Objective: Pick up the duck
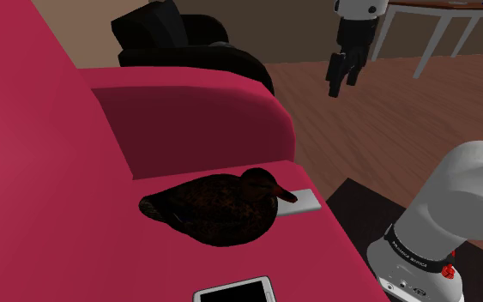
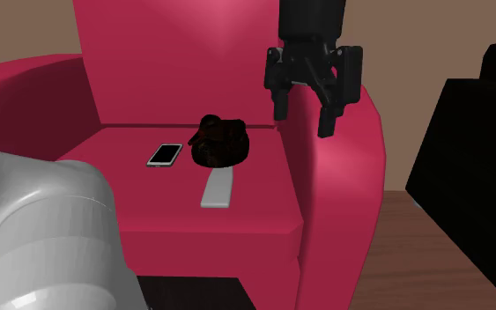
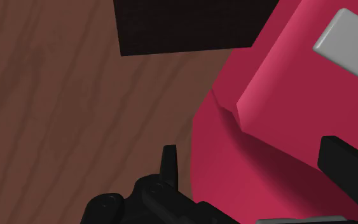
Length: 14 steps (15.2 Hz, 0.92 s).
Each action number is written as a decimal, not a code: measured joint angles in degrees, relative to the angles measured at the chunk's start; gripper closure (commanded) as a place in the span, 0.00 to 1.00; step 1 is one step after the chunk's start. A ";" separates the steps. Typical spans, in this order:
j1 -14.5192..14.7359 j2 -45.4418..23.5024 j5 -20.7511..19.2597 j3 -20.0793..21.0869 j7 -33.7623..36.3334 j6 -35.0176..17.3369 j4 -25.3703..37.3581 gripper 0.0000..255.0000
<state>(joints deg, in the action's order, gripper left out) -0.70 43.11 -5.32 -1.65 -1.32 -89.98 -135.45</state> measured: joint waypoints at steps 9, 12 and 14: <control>3.46 -0.83 6.87 8.10 9.45 -0.83 -1.63 0.00; 5.03 -2.56 10.01 11.96 13.90 -1.68 -1.17 0.00; 5.89 -3.35 11.74 13.99 16.26 -2.50 -1.40 0.00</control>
<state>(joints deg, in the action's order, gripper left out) 5.19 39.76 6.42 12.33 14.94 -92.48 -136.85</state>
